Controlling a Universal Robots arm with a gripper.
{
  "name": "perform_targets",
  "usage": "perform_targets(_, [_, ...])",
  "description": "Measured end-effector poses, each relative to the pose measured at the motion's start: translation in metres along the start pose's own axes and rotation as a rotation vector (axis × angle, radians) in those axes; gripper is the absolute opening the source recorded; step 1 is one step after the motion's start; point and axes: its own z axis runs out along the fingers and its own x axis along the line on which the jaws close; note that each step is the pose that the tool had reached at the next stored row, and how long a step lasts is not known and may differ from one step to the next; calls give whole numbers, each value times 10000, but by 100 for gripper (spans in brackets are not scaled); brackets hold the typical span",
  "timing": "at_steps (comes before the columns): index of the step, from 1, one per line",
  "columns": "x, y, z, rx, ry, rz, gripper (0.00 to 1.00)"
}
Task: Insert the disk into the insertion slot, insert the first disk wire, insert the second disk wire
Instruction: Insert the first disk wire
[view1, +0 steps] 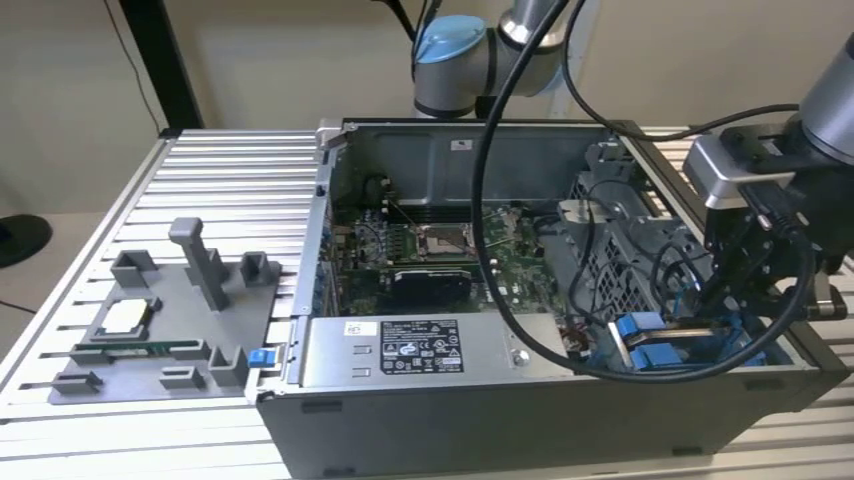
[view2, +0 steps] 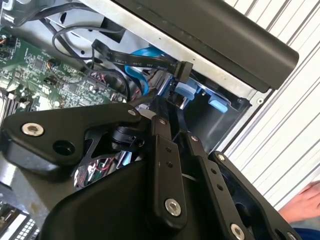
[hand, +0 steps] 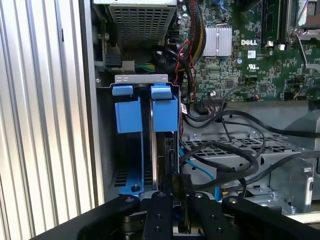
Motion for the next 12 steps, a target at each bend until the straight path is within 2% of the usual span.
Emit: perform_targets(12, [-19, -3, 41, 1, -1, 4, 0])
